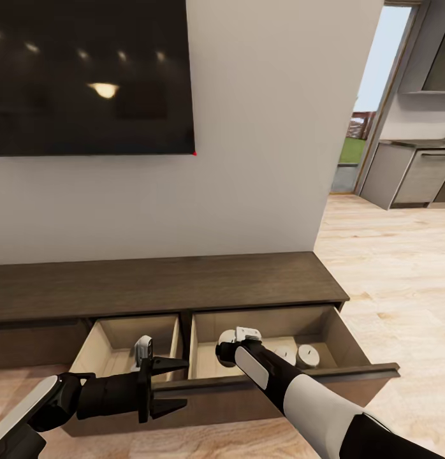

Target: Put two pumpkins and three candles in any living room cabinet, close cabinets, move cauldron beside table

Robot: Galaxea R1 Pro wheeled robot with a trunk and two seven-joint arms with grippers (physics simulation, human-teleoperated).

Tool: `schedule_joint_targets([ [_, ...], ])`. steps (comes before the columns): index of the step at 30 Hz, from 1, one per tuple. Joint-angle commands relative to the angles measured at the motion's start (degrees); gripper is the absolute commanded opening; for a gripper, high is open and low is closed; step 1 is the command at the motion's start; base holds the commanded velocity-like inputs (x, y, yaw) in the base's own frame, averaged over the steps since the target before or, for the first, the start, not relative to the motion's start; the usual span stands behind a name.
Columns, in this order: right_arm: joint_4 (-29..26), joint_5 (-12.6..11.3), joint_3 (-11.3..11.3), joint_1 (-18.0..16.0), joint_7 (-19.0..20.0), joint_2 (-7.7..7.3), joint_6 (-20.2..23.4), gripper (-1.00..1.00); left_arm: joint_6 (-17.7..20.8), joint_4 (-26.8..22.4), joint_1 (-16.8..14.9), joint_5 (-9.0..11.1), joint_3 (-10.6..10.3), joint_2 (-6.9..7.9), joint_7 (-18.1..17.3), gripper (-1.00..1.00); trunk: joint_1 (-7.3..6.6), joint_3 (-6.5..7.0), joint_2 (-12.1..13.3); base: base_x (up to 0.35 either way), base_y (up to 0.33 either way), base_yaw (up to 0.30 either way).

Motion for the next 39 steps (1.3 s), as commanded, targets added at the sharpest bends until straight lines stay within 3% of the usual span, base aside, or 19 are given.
schedule_joint_targets([
  [1,-0.09,-0.37,0.39,-0.07,-0.42,-0.04,0.1,-1.0,-0.03,-0.02,-0.05,0.61,-0.07,0.05,0.51,1.0,-0.01,-0.05,-0.02,0.066,0.0,0.0],
  [18,-0.09,-0.39,0.39,-0.07,-0.42,-0.04,0.1,-1.0,0.01,-0.02,-0.05,0.61,-0.06,0.05,0.51,1.0,-0.01,-0.05,-0.02,0.023,0.0,0.0],
  [39,-0.02,-0.39,0.39,-0.07,-0.42,-0.04,0.1,-1.0,0.0,-0.02,-0.05,0.61,-0.13,0.03,0.51,1.0,4.61,-3.82,-8.45,0.0,0.0,0.0],
])
